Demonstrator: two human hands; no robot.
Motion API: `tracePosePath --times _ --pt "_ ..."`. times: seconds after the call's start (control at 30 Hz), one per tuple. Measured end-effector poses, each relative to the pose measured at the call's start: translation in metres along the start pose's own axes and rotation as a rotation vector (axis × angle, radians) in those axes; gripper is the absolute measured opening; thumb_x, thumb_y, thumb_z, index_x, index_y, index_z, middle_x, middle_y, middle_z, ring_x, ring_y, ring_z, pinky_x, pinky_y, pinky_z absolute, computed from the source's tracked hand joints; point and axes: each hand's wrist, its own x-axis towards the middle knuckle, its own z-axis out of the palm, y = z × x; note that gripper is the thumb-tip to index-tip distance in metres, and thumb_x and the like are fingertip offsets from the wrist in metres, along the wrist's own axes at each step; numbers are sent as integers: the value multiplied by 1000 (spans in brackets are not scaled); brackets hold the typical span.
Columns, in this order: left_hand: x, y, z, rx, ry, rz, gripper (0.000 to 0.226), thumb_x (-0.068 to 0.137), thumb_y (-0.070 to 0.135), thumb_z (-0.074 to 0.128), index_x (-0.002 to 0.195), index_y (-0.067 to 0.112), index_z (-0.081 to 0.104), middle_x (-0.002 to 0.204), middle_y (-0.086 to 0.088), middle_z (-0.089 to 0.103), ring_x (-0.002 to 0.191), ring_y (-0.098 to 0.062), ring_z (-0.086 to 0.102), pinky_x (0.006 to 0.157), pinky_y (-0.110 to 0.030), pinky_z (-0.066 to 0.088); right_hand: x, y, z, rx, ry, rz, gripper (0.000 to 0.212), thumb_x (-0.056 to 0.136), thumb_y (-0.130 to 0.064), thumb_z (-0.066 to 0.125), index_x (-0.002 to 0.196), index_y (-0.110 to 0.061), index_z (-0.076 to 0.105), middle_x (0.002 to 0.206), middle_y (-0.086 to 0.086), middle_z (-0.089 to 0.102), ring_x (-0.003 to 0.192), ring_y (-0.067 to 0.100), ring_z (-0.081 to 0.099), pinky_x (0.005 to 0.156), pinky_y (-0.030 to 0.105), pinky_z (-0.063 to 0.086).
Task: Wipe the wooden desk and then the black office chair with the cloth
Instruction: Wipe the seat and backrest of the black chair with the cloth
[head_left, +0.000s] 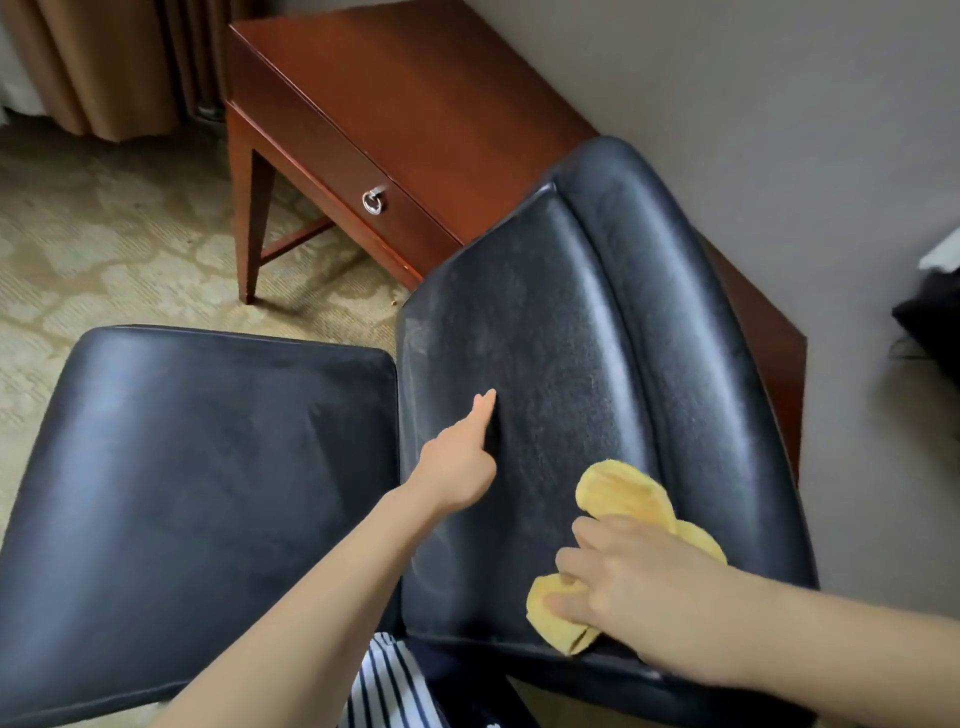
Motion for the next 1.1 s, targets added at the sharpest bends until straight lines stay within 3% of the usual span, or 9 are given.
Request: tracePosePath --times 0.17,0.27,0.4,0.5,0.6,0.73,0.8,0.9,1.1 --pt "19 -6 -16 79 -52 43 81 80 -6 29 150 32 16 155 8 23 132 -22 41 102 -35 41 1 51 -17 -49 324 273 34 52 -14 78 82 -26 66 71 -6 53 68 16 51 56 28 43" --pt "22 -16 -23 90 -99 83 79 83 -5 29 149 38 16 153 14 26 129 -18 43 101 -30 40 32 98 -41 -126 328 329 34 87 -6 46 118 -19 52 102 1 49 96 24 43 79 36 37" --pt "23 -34 -26 -10 -124 85 79 85 -3 29 145 47 19 148 16 36 122 -13 47 86 -8 39 91 156 -74 -226 350 402 47 87 -1 18 121 -14 48 110 7 47 101 25 38 79 36 27" --pt "23 -40 -26 -108 -117 60 76 87 0 29 143 51 22 103 1 62 72 -5 46 60 -5 34 139 184 -91 -262 377 452 37 92 -2 27 117 -12 52 110 10 49 104 26 40 77 37 24" --pt "25 -42 -26 -97 -74 102 76 87 -1 27 146 46 19 73 4 53 79 -8 39 84 -3 26 189 199 -100 -283 370 477 30 94 -2 33 116 -9 53 111 12 49 107 27 39 80 39 27" --pt "27 -44 -25 -30 -50 146 75 89 -1 29 149 41 13 73 5 52 86 -8 42 118 -31 3 246 203 -103 -319 341 471 28 92 2 39 114 -6 56 112 14 49 109 30 40 73 37 23" --pt "25 -48 -20 -81 -52 160 73 91 1 29 148 42 12 103 12 62 110 -7 48 116 -29 -3 272 199 -102 -326 302 456 28 92 1 42 114 -6 58 113 13 49 109 31 40 73 36 23" --pt "22 -58 -13 -202 -7 176 65 95 4 29 146 43 21 147 24 34 133 0 32 114 -23 -6 305 187 -97 -334 242 422 26 91 -4 46 114 -7 59 114 12 51 108 30 41 75 35 29" --pt "6 -91 -7 -255 286 4 52 95 7 33 130 40 52 122 16 62 101 -6 47 83 -6 21 328 137 -50 -283 75 228 28 94 -15 45 119 -10 57 123 10 52 114 29 42 90 35 38"
